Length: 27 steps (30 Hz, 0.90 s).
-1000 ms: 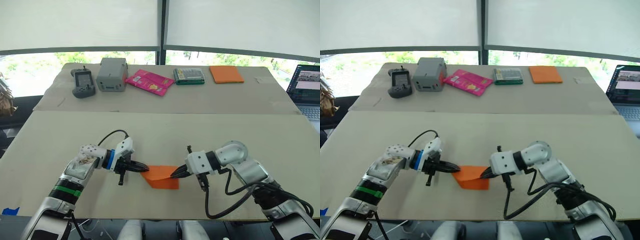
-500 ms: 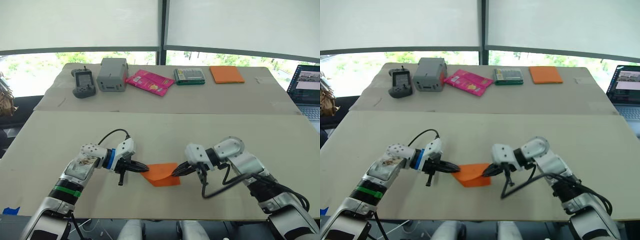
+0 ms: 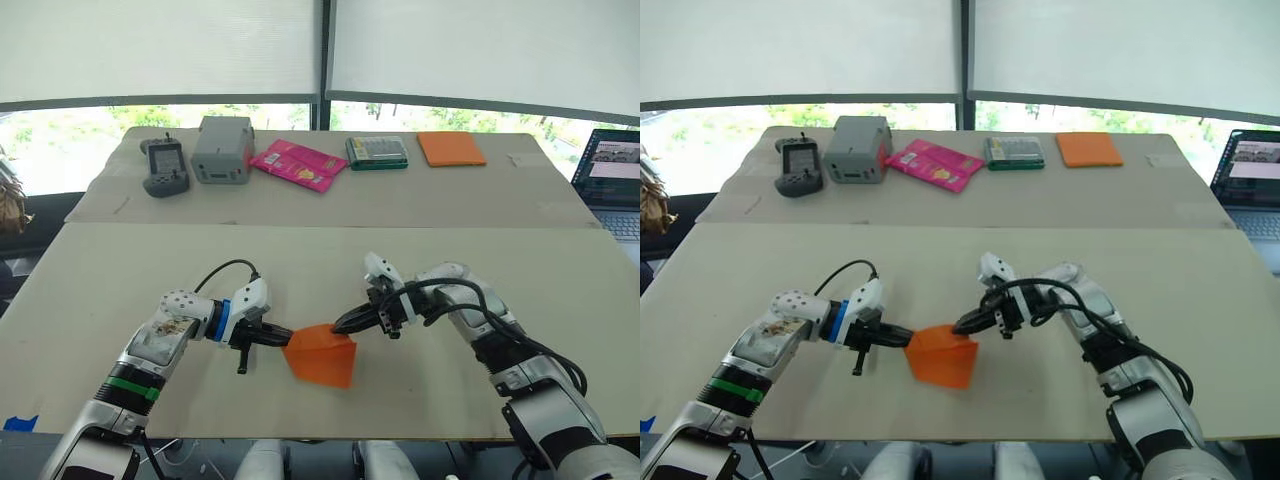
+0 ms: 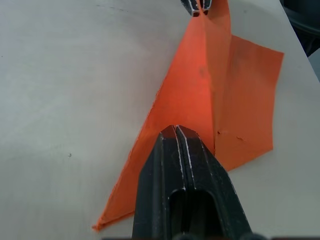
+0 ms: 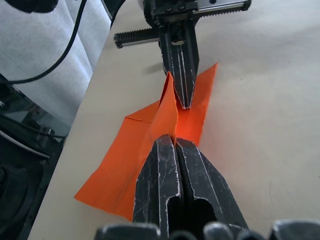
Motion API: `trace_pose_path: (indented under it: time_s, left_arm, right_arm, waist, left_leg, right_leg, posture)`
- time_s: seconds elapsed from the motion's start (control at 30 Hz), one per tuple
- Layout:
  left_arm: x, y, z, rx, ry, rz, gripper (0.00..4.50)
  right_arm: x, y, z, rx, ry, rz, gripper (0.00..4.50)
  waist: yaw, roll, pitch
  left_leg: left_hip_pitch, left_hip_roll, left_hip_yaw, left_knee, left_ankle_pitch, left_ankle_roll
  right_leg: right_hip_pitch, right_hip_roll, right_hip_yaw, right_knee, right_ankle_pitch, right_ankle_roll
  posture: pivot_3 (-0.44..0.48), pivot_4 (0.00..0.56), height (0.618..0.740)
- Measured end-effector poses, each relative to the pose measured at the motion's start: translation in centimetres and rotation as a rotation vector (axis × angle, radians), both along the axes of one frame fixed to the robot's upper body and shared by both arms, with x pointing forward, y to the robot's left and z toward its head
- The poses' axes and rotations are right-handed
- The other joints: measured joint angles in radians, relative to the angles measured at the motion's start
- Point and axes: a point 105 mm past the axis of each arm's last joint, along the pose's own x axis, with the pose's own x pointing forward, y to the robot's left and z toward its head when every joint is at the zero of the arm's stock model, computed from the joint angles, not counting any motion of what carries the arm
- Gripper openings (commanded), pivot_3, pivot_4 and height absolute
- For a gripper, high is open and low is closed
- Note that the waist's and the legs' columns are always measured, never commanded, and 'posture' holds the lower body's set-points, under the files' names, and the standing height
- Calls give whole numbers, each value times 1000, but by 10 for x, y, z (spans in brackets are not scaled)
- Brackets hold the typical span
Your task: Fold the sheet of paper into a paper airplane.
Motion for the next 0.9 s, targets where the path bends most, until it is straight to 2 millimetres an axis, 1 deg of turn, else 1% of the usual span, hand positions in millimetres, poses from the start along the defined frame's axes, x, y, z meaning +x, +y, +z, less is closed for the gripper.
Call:
trace_pose_path:
  time_s: [0.23,0.47,0.53,0.63,0.9]
  left_arm:
    - [-1,1,0,-4,-8,12,0]
    - [-1,0,-1,-7,-13,14,0]
    - [-1,0,-1,-9,-17,12,0]
    - [0,-1,-1,-12,-16,8,0]
    - [1,-3,-1,-18,-7,-5,0]
  right_arm:
    - [-2,-10,-13,-62,22,-15,38]
    - [-19,-13,-16,-66,47,-18,38]
    - [-20,-14,-21,-71,51,-40,38]
    - [-19,-15,-27,-81,54,-78,38]
    - [-6,-19,-24,-74,53,-141,38]
  waist:
    - [0,0,0]
    - [2,0,0]
    - [2,0,0]
    - [2,0,0]
    - [5,0,0]
  left_leg:
    - [0,0,0,0,0,0]
    - [0,0,0,0,0,0]
    - [0,0,0,0,0,0]
    - [0,0,0,0,0,0]
    - [0,0,0,0,0,0]
  right_leg:
    - [0,0,0,0,0,0]
    - [0,0,0,0,0,0]
    - [1,0,0,0,0,0]
    - [1,0,0,0,0,0]
    - [1,0,0,-1,0,0]
  posture:
    - [0,150,740]
    - [0,150,740]
    - [0,150,740]
    - [0,150,740]
    - [0,150,740]
